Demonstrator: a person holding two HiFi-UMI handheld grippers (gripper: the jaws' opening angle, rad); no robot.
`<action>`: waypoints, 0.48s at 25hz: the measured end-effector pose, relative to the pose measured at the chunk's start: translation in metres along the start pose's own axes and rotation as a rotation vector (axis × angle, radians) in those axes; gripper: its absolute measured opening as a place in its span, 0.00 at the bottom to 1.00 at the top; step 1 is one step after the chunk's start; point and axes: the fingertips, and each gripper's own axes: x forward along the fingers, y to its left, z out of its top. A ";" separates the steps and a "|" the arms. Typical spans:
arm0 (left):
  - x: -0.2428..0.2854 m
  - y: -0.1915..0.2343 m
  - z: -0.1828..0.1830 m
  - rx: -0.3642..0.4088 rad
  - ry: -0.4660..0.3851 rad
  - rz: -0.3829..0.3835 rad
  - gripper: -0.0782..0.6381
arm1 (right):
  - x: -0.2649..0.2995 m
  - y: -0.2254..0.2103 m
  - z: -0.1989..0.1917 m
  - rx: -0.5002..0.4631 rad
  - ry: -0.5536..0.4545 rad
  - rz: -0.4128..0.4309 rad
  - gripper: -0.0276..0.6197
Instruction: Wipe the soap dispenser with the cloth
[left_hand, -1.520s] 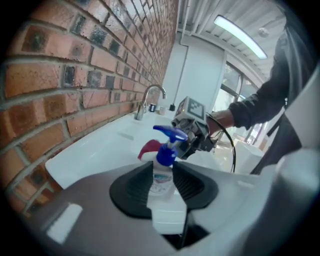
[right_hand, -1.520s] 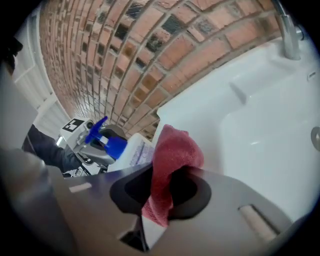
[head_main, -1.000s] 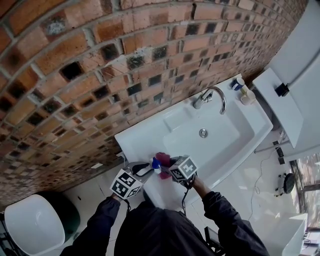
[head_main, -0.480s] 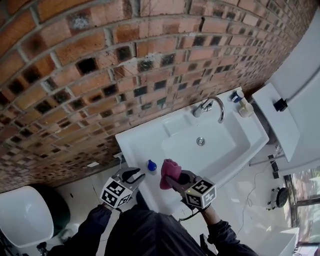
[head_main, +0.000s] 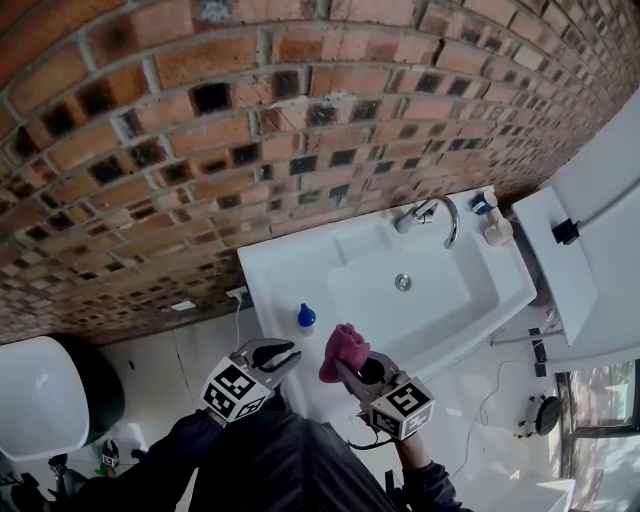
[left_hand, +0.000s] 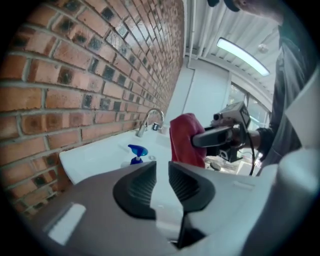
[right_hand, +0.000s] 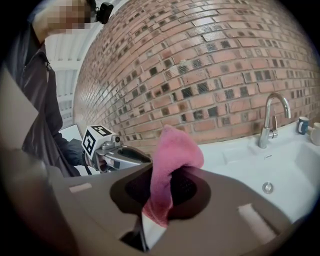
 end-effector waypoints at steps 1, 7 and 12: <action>0.001 -0.001 0.001 0.002 0.000 -0.003 0.21 | 0.000 0.001 0.000 -0.007 0.003 0.000 0.14; -0.001 -0.005 0.006 0.007 -0.012 -0.002 0.21 | 0.000 0.009 -0.001 -0.018 0.011 0.012 0.14; -0.003 -0.008 0.002 -0.006 -0.011 -0.001 0.21 | 0.000 0.014 -0.002 -0.022 0.012 0.018 0.14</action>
